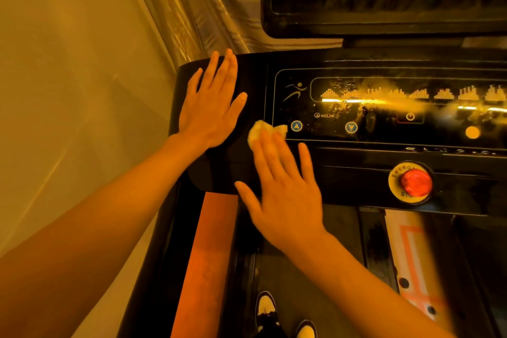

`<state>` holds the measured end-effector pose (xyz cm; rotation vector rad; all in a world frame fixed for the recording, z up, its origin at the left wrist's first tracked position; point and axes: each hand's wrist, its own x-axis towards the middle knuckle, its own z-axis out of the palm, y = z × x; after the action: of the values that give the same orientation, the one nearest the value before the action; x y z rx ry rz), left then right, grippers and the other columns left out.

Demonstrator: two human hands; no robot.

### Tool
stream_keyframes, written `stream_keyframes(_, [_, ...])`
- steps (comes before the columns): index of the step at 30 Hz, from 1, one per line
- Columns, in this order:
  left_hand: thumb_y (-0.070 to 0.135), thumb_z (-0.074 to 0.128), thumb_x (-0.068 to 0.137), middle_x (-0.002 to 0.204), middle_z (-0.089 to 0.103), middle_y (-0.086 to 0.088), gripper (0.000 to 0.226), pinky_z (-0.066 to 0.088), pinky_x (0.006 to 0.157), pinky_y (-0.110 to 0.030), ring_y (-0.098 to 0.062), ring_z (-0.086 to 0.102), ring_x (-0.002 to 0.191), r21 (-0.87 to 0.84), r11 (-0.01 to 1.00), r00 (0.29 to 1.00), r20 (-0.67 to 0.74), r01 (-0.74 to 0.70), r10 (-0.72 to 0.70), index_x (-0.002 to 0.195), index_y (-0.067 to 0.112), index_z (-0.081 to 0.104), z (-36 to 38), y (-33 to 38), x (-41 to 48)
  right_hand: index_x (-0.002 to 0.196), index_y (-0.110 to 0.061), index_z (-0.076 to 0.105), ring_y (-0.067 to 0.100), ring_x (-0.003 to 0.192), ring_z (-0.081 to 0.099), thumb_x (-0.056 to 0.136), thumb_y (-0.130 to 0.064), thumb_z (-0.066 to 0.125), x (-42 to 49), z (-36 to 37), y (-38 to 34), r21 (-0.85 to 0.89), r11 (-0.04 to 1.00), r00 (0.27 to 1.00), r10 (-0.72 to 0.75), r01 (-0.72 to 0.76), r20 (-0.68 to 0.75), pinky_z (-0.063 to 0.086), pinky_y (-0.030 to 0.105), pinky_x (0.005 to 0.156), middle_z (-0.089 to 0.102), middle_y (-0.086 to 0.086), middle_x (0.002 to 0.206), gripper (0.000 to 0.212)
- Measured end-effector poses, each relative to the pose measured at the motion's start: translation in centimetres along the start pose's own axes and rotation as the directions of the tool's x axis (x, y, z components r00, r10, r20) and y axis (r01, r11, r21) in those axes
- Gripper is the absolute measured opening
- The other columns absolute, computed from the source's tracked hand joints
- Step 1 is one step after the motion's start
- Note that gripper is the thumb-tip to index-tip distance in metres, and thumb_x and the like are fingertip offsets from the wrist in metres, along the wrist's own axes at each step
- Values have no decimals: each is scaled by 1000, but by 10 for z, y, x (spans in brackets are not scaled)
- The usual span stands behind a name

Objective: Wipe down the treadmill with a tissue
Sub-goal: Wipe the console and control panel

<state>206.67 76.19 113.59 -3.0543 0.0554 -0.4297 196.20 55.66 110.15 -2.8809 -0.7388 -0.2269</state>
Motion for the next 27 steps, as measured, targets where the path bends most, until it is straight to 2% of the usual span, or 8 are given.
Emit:
stream_keyframes(4, [52,7,104,174,-2,-5,74,9,129,-47,-23,-6,160,-48,999,1000,10,4,-3,165,13,-3,-2,1,0,166,-16,6,23,161,-4,104,-67,21,-39,-15,58,-46,986,986,160,-161,-40,5,54,129,-3,7,174,82])
stream_keyframes(7, [54,6,103,174,-2,-4,75,8,129,-47,-22,-7,160,-52,998,1000,9,19,-18,165,13,-2,-2,2,0,166,-14,10,27,161,-3,103,-68,23,-48,-16,59,-9,974,973,224,-225,-49,7,54,129,1,8,174,84])
stream_keyframes(11, [55,6,103,174,-2,-5,76,9,129,-47,-23,-6,160,-40,999,999,14,30,-30,165,13,-2,-3,3,-1,166,-12,7,30,160,-6,103,-68,22,-9,-7,18,30,995,994,98,-97,-45,5,51,130,-1,11,174,86])
stream_keyframes(14, [54,7,104,174,-1,-6,75,10,129,-47,-23,-4,160,-29,999,999,10,33,-33,165,12,-1,-2,2,-2,166,-9,9,31,160,-4,103,-66,27,15,-2,-8,34,998,998,60,-59,-20,7,51,130,2,13,174,86])
stream_keyframes(18, [54,9,105,174,-1,-6,75,9,129,-47,-23,-4,160,-35,999,999,-1,33,-33,165,12,-1,-1,3,-1,166,-14,5,25,161,-7,105,-66,20,-9,-9,16,-29,999,1000,21,-21,13,5,50,130,-2,8,174,82])
stream_keyframes(22, [56,9,105,174,-2,-5,75,8,129,-46,-22,-5,160,-47,998,999,-3,39,-39,166,13,-3,-2,3,-2,167,-18,9,25,161,-3,104,-68,20,-49,-16,51,-55,996,997,72,-70,25,3,49,130,1,5,175,81])
stream_keyframes(27, [56,8,104,174,-1,-6,77,8,129,-46,-22,-4,160,-44,998,999,0,51,-51,166,12,0,-2,5,-2,167,-16,9,27,161,-7,106,-63,19,-11,-12,28,-21,1000,999,-22,22,24,6,50,130,1,7,174,78])
